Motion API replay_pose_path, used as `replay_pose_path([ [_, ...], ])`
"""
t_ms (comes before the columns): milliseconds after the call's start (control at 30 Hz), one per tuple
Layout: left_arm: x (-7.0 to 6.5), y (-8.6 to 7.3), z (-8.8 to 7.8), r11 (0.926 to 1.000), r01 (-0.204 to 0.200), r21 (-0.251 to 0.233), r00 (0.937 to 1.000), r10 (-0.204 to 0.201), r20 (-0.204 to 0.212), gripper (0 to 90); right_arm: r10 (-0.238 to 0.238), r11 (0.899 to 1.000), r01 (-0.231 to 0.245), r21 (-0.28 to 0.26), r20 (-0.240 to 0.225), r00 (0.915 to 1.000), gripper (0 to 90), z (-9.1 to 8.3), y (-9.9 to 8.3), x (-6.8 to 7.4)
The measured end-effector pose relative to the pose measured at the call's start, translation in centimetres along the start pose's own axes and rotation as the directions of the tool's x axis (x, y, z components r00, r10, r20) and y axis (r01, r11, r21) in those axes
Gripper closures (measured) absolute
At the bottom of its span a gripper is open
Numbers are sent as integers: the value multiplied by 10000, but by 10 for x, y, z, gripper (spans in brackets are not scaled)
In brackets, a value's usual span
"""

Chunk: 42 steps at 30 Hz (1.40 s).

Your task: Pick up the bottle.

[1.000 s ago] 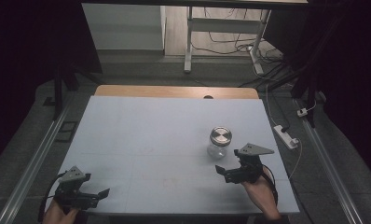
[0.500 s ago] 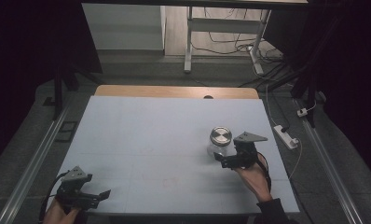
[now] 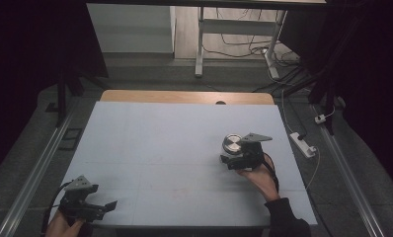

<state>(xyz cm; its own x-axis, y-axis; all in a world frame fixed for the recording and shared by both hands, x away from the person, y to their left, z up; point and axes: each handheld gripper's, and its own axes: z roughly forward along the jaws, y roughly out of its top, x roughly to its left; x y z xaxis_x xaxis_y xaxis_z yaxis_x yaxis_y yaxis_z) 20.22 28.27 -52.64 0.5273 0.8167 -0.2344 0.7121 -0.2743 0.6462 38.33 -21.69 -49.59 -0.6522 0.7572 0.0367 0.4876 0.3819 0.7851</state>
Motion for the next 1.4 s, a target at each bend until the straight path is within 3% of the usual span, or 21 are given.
replay_pose_path([
  [133,0,0,0,10000,9,19,10000,-9,23,12,-191,9998,190,26,343,9992,23,4,-1,0],
  [300,0,0,1,10000,5,34,10000,-5,91,14,-78,10000,79,-52,99,9999,132,6,-4,-5],
  [500,0,0,1,10000,-28,40,9999,27,123,16,-464,9988,466,-142,177,9988,147,5,-4,-3],
  [867,1,0,0,10000,-23,28,9998,22,175,18,-409,9990,412,-155,181,9990,149,1,-4,-2],
  [1400,1,0,0,10000,3,3,9998,-3,183,19,-858,9948,842,-578,-247,9960,150,-18,7,23],
])
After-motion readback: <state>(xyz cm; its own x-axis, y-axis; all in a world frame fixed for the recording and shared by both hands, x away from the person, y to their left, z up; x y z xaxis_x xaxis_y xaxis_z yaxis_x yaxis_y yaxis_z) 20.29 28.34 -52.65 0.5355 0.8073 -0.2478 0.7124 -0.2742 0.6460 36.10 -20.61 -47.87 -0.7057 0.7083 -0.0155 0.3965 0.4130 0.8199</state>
